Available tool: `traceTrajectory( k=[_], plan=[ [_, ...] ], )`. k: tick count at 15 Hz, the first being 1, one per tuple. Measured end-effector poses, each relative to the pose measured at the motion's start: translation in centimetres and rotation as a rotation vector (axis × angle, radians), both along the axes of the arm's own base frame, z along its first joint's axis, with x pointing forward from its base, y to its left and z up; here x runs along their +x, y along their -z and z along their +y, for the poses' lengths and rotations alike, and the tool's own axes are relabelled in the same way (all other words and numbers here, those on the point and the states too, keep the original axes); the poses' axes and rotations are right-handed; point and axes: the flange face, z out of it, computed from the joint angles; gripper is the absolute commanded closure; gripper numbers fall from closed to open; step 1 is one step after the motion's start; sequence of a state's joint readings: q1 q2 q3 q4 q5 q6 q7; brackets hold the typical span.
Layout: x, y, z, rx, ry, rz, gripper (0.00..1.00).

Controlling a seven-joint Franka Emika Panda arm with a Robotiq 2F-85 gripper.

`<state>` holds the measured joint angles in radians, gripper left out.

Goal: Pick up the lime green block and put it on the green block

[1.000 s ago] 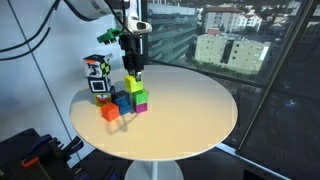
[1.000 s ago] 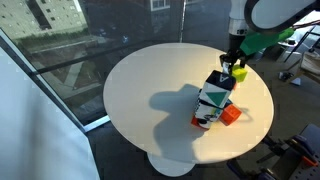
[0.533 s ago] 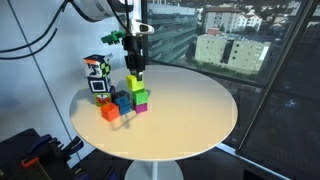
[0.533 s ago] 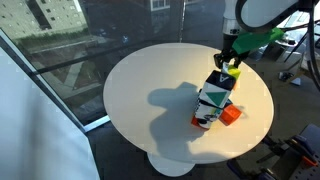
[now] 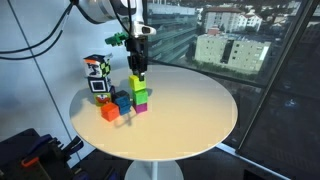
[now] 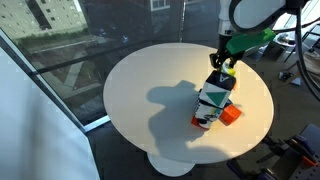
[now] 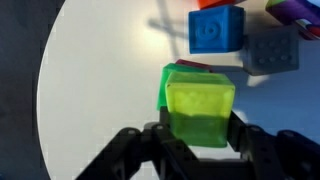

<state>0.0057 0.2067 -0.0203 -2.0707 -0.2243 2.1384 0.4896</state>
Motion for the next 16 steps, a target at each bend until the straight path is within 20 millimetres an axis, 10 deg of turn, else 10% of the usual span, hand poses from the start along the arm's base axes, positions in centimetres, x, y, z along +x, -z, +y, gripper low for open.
traceTrajectory(
  k=[13,14,16],
  plan=[
    [0.65,0.97,-0.48,-0.002,0.010,-0.003,0.69],
    [0.65,0.97,-0.49,-0.002,0.010,-0.003,0.35],
    [0.65,0.97,-0.53,-0.002,0.011,-0.003,0.20]
  ],
)
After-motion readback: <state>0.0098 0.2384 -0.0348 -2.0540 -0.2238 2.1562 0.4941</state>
